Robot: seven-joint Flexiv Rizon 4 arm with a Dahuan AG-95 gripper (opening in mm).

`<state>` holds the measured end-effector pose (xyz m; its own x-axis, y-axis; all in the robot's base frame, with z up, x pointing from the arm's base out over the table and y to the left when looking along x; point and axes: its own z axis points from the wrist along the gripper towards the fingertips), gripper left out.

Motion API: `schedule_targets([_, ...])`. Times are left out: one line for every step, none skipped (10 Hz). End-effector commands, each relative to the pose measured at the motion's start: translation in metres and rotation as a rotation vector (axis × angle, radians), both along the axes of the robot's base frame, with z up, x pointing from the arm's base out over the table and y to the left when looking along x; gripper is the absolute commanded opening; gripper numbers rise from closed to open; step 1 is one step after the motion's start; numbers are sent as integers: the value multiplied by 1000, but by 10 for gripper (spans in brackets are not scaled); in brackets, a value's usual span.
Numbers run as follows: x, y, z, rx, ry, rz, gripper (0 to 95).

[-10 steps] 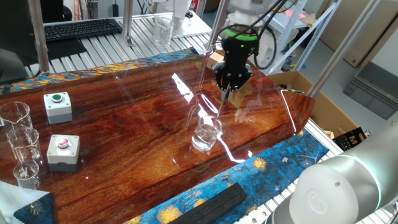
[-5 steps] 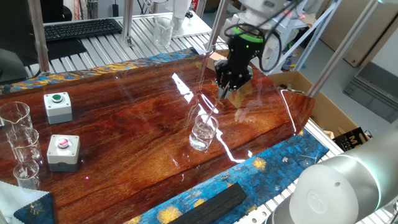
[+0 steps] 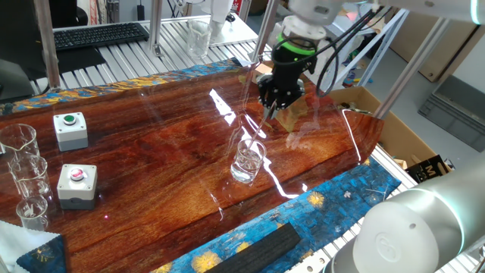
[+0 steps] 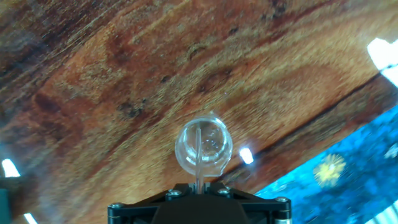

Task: Stir the beaker with a glass rod

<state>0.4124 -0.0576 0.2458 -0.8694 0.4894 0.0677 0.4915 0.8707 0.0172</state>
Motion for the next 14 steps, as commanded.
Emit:
schedule_targets([2, 1, -2, 30, 39, -16, 0])
schedule_targets([2, 1, -1, 33, 40, -18, 0])
schedule_targets([1, 1, -1, 35, 42, -17, 0])
schedule_targets([0, 1, 1, 37, 47, -15, 0])
schedule_targets([0, 1, 2, 38, 50, -15, 0])
schedule_targets([-1, 1, 2, 37, 51, -15, 0])
schedule_targets([-1, 1, 2, 36, 50, -15, 0])
schedule_targets([-1, 1, 2, 35, 48, -14, 0])
schedule_targets([-2, 1, 3, 36, 50, -13, 0])
schedule_targets([-2, 0, 4, 39, 54, -11, 0])
schedule_targets([-3, 0, 5, 43, 58, -7, 0])
schedule_targets([-3, -1, 6, 54, 62, -4, 0])
schedule_targets([-3, -1, 6, 57, 58, -4, 0])
schedule_targets([-3, -1, 6, 58, 61, -8, 0])
